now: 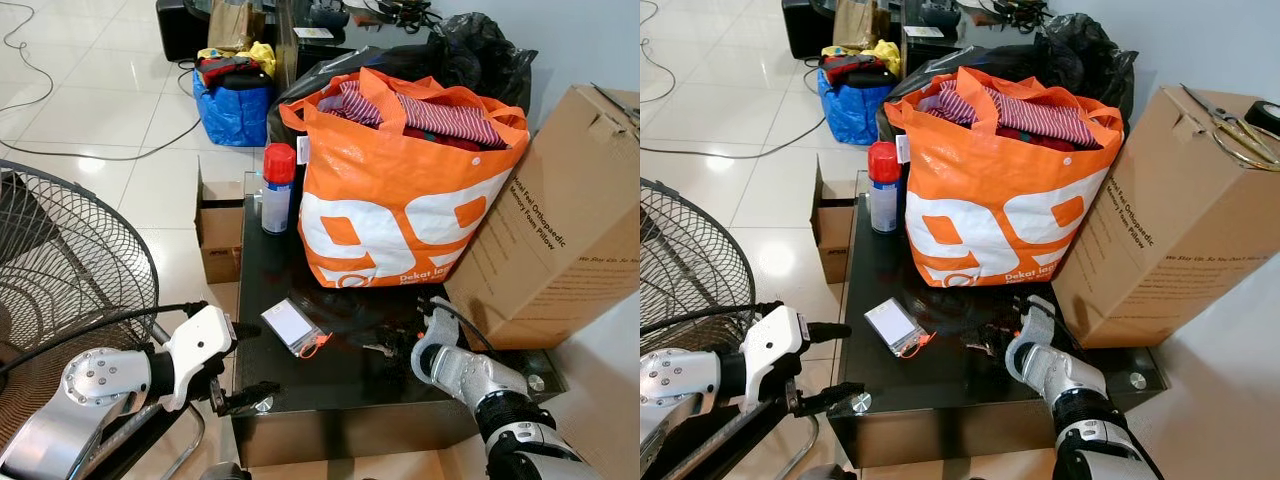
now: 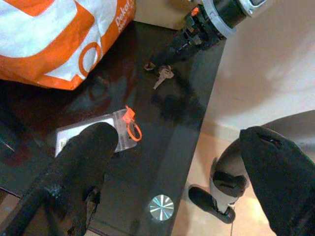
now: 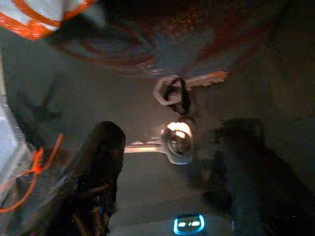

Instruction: Hang keys on a hook

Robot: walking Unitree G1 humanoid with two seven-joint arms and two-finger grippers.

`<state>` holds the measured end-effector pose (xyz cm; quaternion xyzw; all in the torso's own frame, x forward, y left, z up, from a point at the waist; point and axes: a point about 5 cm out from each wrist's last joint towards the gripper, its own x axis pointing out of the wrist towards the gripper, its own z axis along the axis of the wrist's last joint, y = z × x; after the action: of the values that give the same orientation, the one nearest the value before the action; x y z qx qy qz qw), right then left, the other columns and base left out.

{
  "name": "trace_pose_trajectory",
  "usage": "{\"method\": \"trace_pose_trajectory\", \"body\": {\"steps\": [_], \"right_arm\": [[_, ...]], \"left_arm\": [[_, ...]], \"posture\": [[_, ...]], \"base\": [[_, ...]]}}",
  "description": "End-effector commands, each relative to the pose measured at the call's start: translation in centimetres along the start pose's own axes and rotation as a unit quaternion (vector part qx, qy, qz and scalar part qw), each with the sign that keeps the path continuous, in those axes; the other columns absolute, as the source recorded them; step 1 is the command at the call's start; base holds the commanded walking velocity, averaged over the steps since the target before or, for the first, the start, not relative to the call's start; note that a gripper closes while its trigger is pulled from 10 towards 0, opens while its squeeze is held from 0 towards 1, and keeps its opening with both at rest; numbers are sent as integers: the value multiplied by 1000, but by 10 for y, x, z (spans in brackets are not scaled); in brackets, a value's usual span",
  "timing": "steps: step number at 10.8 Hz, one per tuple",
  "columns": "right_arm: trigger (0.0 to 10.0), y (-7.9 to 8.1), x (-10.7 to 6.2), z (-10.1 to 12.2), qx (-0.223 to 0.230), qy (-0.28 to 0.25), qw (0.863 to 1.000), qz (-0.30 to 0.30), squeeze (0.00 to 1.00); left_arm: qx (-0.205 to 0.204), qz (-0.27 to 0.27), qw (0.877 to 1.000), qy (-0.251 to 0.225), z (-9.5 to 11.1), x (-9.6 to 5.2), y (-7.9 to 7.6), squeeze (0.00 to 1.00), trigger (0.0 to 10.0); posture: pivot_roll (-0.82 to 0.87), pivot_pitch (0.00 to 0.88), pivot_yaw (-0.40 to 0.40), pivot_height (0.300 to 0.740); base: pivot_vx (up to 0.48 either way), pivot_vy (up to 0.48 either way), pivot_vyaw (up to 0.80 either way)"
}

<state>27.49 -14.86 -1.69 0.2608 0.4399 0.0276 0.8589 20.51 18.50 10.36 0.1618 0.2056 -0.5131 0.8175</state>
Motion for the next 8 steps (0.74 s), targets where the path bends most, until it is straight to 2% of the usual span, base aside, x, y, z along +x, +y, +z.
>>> {"method": "trace_pose_trajectory", "body": {"steps": [1,2,5,6,7,8], "right_arm": [[10000,1,0,5,-3,-5,1000,-3,416],[10000,4,1,2,-10,3,1000,-8,0],[10000,3,3,0,-19,6,999,-27,0],[8706,3,4,0,-18,6,999,-30,0],[2353,3,5,-2,-15,6,999,-41,0],[1373,2,5,-3,-16,10,999,-49,0]], "left_arm": [[7,-8,1000,2,0,3,-4,537,10000],[6,-10,1000,2,0,4,-5,541,10000],[8,-9,1000,3,1,3,-4,541,10000],[8,-9,1000,3,1,3,-4,541,10000],[8,-10,1000,3,1,4,-4,541,10000],[9,-11,1000,4,1,4,-4,541,10000]], "posture": [[62,44,-150,740],[62,44,-150,740],[63,48,-151,740],[63,48,-150,740],[65,49,-150,740],[65,48,-150,740]], "base": [[0,0,0],[0,0,0],[0,0,0],[0,0,0],[0,0,0],[0,0,0]]}}
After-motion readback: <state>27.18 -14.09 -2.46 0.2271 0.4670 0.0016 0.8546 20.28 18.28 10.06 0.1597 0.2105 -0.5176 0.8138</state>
